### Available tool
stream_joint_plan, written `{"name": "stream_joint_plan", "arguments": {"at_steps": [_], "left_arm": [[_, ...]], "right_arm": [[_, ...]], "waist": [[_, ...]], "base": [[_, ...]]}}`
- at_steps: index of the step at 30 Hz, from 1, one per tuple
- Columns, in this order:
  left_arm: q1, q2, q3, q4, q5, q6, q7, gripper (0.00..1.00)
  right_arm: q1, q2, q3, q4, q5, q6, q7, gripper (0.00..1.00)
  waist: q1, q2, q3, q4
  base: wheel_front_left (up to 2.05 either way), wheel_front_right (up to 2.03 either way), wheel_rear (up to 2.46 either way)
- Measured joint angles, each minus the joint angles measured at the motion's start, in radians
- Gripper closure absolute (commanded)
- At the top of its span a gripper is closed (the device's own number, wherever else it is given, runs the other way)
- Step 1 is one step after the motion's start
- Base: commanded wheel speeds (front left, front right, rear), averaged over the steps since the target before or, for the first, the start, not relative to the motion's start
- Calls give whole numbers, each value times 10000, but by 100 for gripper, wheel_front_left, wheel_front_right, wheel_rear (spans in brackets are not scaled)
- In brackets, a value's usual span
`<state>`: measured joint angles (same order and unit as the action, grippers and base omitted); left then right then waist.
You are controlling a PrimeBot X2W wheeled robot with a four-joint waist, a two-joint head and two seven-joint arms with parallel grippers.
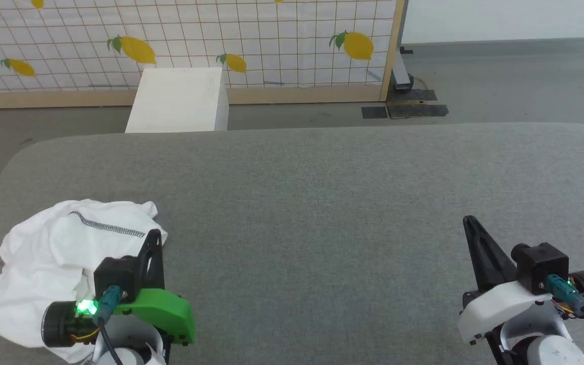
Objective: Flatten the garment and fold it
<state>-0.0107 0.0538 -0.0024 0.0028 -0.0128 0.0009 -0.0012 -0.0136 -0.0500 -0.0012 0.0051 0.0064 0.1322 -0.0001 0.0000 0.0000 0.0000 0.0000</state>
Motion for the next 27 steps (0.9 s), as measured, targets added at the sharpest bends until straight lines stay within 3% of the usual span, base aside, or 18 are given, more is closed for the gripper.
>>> {"name": "stream_joint_plan", "arguments": {"at_steps": [23, 24, 25, 26, 27], "left_arm": [[0, 0, -4, 0, 0, 0, 0, 100], [-1, 0, -8, 2, -8, 0, 0, 0], [-2, 0, -13, 2, -23, 0, 0, 100], [-2, 0, -23, 2, -40, 0, -2, 0], [-2, 0, -27, 2, -48, 0, 0, 0]], "right_arm": [[0, 0, -2, 0, 0, 0, 0, 100], [-1, 0, -4, 4, 2, 0, 0, 0], [-1, 0, -4, 6, 2, 0, 0, 100], [-1, 0, -6, 8, 2, 0, 0, 0], [-1, 0, -6, 10, 2, 0, 0, 0]], "waist": [[0, 0, 0, 0], [0, 0, 0, 0], [0, 0, 0, 0], [0, 0, 0, 0], [0, 0, 0, 0]], "base": [[0, 0, 0], [0, 0, 0], [0, 0, 0], [0, 0, 0], [0, 0, 0]]}}
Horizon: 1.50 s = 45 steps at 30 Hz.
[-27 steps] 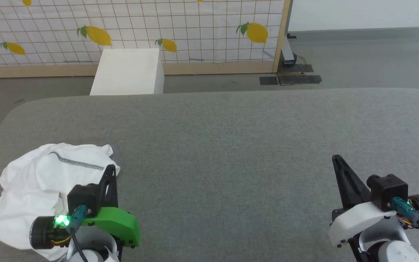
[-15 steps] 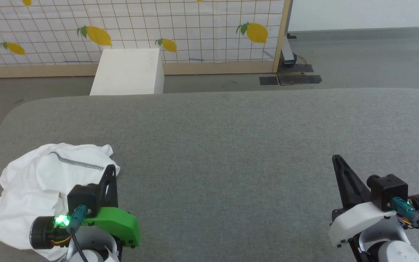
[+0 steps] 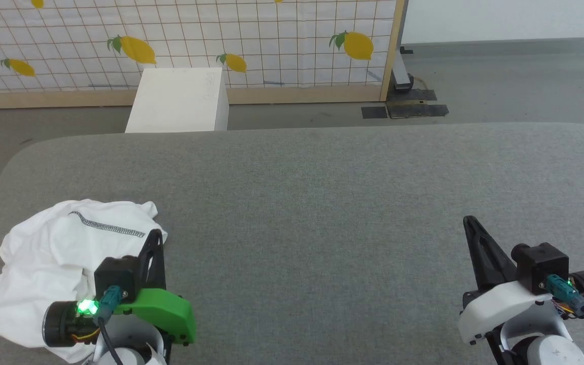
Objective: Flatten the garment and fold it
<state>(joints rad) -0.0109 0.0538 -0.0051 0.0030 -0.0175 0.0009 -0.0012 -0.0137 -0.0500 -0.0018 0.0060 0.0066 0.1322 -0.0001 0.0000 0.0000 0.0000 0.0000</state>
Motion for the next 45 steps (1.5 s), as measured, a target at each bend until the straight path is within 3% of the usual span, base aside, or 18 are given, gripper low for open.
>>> {"name": "stream_joint_plan", "arguments": {"at_steps": [25, 45], "left_arm": [[0, 0, -128, 506, -359, 98, -414, 0], [15, 0, -107, 775, -794, 226, -832, 0]], "right_arm": [[1, 0, -102, 518, 491, 0, -416, 0], [7, 0, -61, 1005, 917, 0, -830, 0]], "waist": [[0, 0, -29, 161], [0, 0, 48, 1383]], "base": [[0, 0, 0], [0, 0, 0]]}}
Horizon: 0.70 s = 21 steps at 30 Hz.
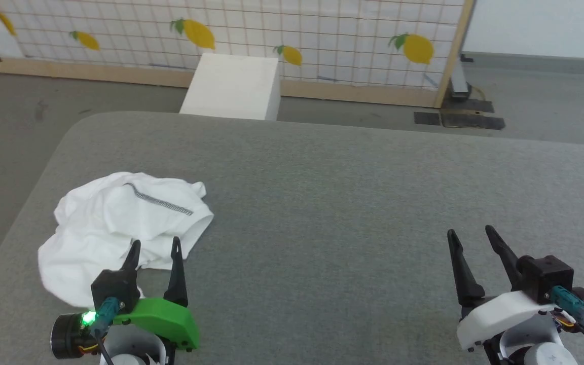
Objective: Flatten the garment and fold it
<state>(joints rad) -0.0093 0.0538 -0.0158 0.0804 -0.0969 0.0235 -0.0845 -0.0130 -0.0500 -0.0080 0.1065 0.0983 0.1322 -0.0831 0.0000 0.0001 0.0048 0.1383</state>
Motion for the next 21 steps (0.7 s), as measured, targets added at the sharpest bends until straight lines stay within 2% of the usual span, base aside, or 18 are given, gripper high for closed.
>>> {"name": "stream_joint_plan", "arguments": {"at_steps": [21], "left_arm": [[221, 0, 17, 203, -209, 180, -424, 0]], "right_arm": [[36, 2, 288, 633, 339, 0, -422, 0]], "waist": [[0, 0, -10, 1718]], "base": [[0, 0, 0]]}}
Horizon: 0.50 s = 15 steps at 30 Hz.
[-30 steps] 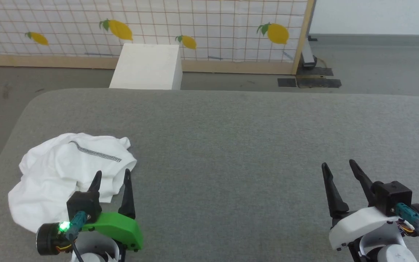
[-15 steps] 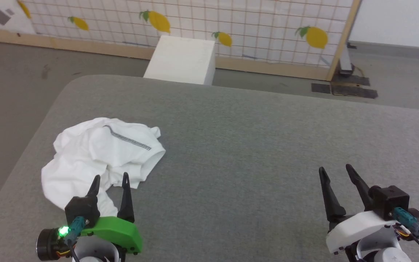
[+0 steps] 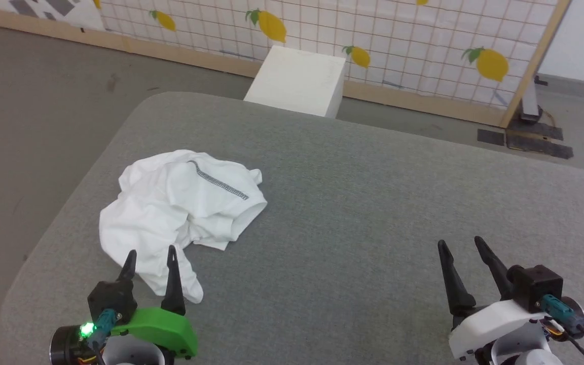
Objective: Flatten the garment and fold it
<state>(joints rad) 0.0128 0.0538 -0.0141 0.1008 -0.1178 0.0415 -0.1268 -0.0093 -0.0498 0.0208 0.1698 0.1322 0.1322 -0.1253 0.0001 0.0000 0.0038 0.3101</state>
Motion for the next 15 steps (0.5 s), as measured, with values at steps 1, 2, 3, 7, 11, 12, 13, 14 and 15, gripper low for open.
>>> {"name": "stream_joint_plan", "arguments": {"at_steps": [1, 2, 3, 7, 11, 12, 13, 14, 15], "left_arm": [[11, 0, -4, 19, -17, 15, -25, 0], [23, 0, -8, 40, -48, 35, -29, 0], [33, 0, -10, 54, -84, 35, -42, 0], [81, 0, -25, 132, -259, 48, -150, 0], [81, 0, -27, 232, -293, 48, -244, 0], [81, 0, -27, 253, -311, 48, -245, 0], [81, 0, -29, 274, -318, 50, -261, 0], [81, 0, -31, 288, -320, 50, -299, 0], [82, 0, -31, 307, -330, 52, -332, 0]], "right_arm": [[0, 0, 8, 44, 15, 0, -31, 0], [0, 0, 12, 79, 17, 0, -52, 0], [1, 0, 21, 96, 27, 0, -79, 0], [8, 0, 48, 267, 174, 0, -161, 0], [20, 0, 84, 431, 226, 0, -247, 0], [21, 0, 90, 474, 276, 0, -251, 0], [23, 0, 98, 518, 291, 0, -263, 0], [24, 0, 104, 554, 293, 0, -293, 0], [25, 0, 111, 593, 307, 0, -336, 0]], "waist": [[0, 0, -6, 63], [0, 0, -12, 123], [0, 0, -17, 173], [0, 0, -40, 387], [0, 0, -68, 589], [0, 0, -75, 639], [0, 0, -83, 687], [0, 0, -89, 727], [0, 0, -94, 774]], "base": [[0, 0, 0], [0, 0, 0], [0, 0, 0], [0, 0, 0], [0, 0, 0], [0, 0, 0], [0, 0, 0], [0, 0, 0], [0, 0, 0]]}}
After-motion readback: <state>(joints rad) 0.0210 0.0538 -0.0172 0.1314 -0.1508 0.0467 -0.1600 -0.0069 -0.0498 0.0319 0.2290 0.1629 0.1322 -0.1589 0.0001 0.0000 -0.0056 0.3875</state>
